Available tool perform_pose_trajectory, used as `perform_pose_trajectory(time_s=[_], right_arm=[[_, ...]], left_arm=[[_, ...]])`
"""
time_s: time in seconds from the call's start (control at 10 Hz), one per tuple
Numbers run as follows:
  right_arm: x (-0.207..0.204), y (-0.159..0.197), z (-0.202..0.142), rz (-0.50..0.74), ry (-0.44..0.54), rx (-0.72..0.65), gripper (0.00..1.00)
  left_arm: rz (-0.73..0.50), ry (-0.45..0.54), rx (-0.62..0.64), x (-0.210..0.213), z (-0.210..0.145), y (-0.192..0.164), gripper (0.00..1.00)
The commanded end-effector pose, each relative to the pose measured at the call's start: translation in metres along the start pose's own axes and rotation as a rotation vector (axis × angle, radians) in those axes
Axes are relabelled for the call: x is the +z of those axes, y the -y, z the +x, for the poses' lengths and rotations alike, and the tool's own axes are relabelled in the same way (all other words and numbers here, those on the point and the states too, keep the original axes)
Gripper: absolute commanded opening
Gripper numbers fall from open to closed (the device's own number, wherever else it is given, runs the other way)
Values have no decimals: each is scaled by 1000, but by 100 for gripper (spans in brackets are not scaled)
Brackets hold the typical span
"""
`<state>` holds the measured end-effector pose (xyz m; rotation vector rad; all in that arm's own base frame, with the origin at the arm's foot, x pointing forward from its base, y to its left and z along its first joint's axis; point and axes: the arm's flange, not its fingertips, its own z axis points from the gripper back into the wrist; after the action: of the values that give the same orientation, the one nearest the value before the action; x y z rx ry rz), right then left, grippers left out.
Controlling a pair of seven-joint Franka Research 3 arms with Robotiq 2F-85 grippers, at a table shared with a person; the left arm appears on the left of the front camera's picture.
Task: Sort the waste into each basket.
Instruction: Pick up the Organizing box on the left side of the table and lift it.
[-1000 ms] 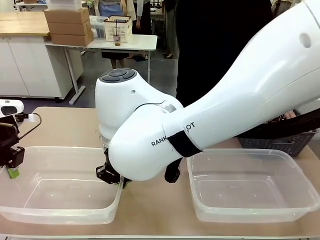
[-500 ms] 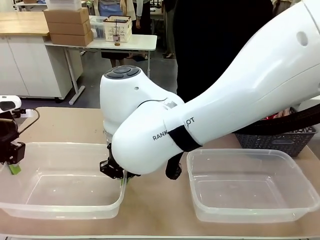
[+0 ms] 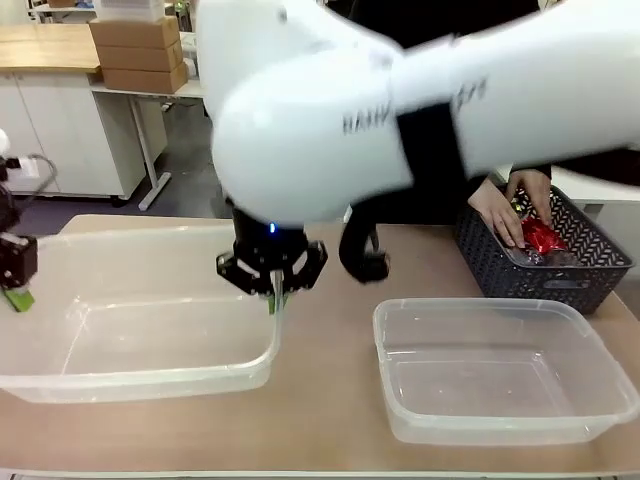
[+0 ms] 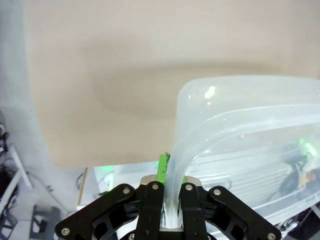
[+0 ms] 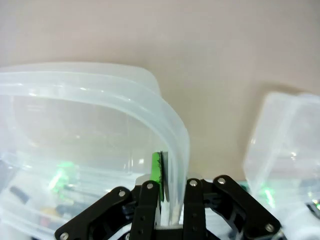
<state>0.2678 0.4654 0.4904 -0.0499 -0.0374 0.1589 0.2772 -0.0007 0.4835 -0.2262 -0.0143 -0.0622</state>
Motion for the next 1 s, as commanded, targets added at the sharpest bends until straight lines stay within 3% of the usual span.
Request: perform_pose_trajectory(time_s=[0.0,0.2,0.3,0.7,0.8,0.9], right_arm=[[28,37,14,-163,-94,19,0],[27,49,27,-123,-140,37,0],[44,20,10,-42,-25,-18,0],[44,20,10,-42,-25,-18,0],[48,19,15,-29,-34,-13,6],[32,55,41,-57,-20,-221,6]], left_arm=[[31,118,67,46,12,-3,0],[-78,292,64,79,15,16,0],[-60,101,15,48,4,25,0],[-60,101,15,48,4,25,0],[-74,93,26,44,4,26,5],[-110,33,-78,42,13,39,5]])
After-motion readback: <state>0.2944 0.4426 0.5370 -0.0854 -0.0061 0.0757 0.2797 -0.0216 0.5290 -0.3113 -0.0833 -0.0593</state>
